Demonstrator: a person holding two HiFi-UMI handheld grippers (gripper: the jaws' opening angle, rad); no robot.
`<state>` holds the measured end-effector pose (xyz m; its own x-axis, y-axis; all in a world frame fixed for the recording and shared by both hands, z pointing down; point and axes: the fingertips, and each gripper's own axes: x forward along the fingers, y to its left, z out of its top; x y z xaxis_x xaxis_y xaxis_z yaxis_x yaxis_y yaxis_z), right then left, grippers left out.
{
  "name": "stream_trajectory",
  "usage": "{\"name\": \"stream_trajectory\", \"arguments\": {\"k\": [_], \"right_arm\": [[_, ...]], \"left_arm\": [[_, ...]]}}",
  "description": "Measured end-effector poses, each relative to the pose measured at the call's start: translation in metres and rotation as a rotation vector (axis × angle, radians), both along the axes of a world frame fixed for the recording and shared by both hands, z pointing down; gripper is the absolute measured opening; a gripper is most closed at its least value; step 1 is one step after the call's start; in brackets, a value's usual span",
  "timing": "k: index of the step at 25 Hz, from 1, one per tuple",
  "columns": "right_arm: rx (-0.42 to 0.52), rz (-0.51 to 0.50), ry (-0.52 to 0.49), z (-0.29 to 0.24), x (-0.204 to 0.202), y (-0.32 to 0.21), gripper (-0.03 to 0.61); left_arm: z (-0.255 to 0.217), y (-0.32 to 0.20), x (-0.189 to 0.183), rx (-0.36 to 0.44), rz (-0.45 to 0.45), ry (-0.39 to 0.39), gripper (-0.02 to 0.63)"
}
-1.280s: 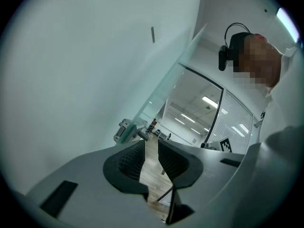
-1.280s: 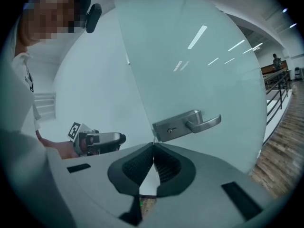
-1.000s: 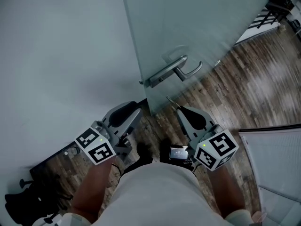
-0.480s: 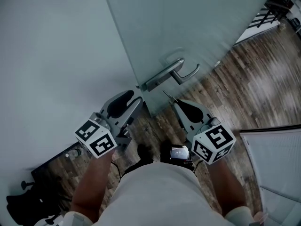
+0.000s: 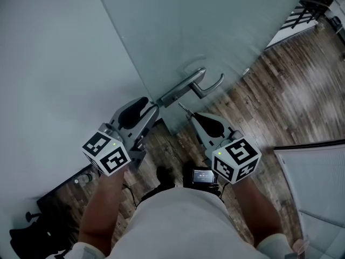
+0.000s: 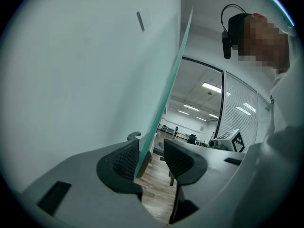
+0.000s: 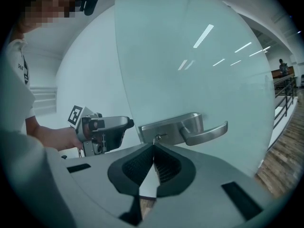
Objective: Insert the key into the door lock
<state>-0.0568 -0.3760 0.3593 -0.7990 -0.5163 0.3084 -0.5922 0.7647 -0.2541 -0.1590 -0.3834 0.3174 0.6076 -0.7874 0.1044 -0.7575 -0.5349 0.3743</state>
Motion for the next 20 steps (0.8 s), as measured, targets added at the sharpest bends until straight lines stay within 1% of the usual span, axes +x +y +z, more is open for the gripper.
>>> {"name": "stream_trajectory", "arguments": {"k": [13, 20], "right_arm": [[-0.014, 0.019, 0.015, 0.010, 0.003, -0.013, 0.015], [-0.015, 0.016, 0.008, 0.010, -0.003, -0.015, 0.015]], "left_arm": [[0.001, -0.016, 0.014, 0.002, 0.066, 0.031, 0.156], [-0.001, -0.021, 0.015, 0.002, 0.075, 0.055, 0.156]]}}
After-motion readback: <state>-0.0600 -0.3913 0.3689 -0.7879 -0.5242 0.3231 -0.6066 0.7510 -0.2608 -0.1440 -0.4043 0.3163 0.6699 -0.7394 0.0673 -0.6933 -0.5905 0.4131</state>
